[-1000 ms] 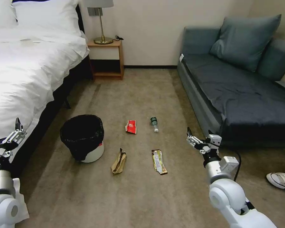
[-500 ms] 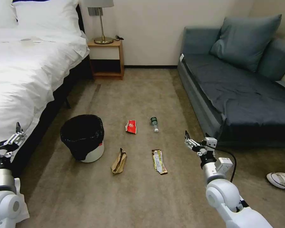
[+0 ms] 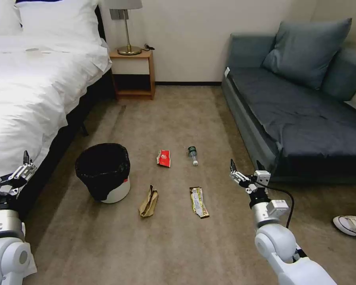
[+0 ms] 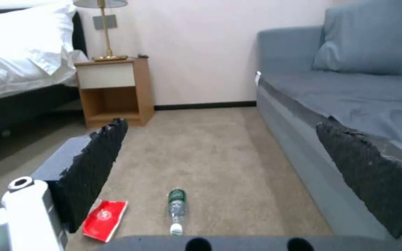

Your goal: Pick up the trash bin, then pick up the garbage on the floor and place it into the trash bin.

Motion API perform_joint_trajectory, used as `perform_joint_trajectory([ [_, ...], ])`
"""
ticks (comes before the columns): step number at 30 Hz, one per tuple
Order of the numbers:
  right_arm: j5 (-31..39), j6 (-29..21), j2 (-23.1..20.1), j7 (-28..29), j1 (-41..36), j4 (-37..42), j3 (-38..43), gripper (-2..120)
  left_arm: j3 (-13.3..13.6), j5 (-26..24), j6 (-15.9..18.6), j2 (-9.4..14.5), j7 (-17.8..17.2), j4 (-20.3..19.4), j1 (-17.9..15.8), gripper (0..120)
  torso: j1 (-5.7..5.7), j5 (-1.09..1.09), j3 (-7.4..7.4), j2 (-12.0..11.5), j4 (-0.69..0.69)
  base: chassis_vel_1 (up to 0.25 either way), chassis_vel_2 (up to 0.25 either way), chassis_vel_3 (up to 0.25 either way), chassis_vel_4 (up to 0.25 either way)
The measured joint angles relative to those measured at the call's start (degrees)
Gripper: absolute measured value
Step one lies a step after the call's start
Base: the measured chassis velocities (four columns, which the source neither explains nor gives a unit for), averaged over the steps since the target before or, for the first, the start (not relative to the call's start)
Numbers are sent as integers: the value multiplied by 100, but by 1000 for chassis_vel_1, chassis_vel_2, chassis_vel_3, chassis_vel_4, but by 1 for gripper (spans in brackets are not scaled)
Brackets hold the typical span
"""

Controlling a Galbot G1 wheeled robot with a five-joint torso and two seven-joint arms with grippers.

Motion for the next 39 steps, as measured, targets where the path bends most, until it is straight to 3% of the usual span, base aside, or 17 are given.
perform_joint_trajectory([
  [22, 313, 66, 96, -421, -122, 34, -4, 100, -59, -36, -8, -45, 15, -108, 74, 100, -1, 0, -1, 0, 0, -7, 7, 7, -6],
  [39, 240, 205, 105, -514, -62, -89, -101, 100, -47, -37, 62, -74, -31, -108, 69, 100, 1, -2, 2, -1, 1, -179, 178, 177, -179],
])
